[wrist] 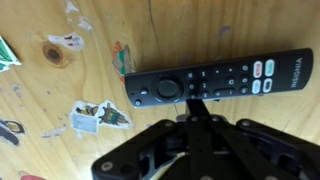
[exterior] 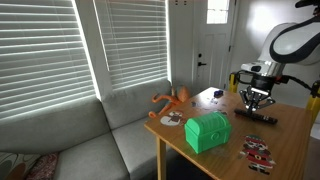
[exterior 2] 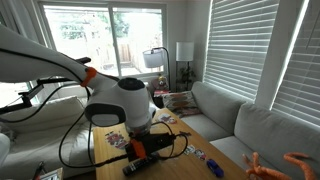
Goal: Press a button on the remote control
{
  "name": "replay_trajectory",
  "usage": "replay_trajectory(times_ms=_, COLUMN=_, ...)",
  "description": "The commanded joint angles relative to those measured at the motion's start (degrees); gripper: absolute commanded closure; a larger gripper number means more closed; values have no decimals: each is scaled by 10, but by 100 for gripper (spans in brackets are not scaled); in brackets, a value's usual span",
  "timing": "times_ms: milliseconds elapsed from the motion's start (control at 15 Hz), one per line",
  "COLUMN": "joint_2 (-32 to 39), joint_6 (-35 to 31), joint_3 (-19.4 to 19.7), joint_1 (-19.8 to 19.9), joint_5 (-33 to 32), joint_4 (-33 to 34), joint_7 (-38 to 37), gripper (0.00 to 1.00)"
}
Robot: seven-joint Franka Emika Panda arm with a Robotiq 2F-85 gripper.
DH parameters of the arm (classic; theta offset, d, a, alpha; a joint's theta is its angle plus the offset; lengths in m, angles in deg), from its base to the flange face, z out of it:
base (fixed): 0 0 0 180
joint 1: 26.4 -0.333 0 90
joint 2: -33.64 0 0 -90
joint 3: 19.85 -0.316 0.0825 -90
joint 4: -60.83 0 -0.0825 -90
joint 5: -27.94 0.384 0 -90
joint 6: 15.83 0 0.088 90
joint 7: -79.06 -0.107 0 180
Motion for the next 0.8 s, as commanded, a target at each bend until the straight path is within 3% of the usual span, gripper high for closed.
replay_trajectory(times_ms=0, joint_2=14, joint_6=-5, joint_3=-12, joint_1=16, joint_5=19, joint_4=10, joint_7=24, gripper=100)
replay_trajectory(times_ms=733, joint_2=18, joint_6=-3, joint_3=-14, joint_1=21, joint_5=26, joint_4=10, joint_7=29, gripper=100)
